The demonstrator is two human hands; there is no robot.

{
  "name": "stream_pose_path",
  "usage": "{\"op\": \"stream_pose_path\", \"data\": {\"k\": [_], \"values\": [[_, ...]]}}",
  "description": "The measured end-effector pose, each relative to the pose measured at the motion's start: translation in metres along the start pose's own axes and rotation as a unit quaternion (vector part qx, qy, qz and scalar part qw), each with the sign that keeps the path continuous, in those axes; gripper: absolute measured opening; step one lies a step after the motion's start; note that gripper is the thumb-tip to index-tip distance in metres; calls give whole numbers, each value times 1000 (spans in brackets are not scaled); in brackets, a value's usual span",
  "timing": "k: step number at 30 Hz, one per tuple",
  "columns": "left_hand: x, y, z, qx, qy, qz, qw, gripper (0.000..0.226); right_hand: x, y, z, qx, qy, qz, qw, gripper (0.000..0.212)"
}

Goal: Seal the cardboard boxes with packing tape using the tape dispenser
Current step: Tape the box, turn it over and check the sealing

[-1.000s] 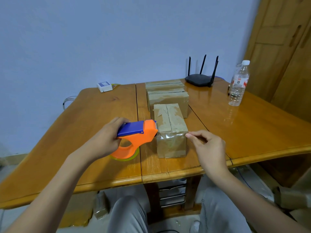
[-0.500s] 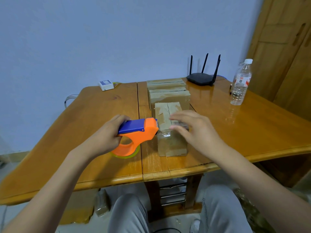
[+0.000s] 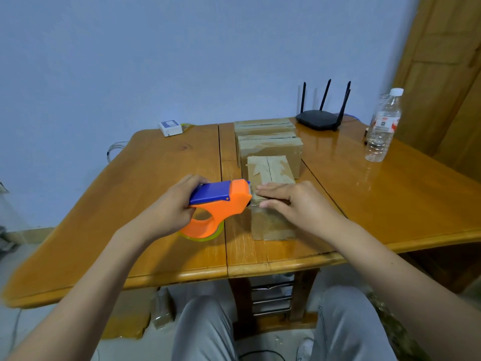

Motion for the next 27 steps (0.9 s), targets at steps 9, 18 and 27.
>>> {"op": "stream_pose_path", "data": {"k": [9,18,27], "values": [[8,-2,2,15,-6,10,1000,53,1,-1,-4,-5,18,-13,1000,31],[14,-2,6,33,-1,23,999,53,0,-2,-4,-8,8,-3,1000,32],[29,-16,28,62,45,34,997,56,1,-3,-2,-20,-34,2,999,38]]}}
Point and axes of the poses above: each hand's wrist, its own y-axis towards the middle knuckle, its own x-axis out of the back of the hand, z = x × y, the point moved 6 cm from there along y, towards the middle knuckle, and after that the axes turned 14 degrees about z, right-handed, at the moved point
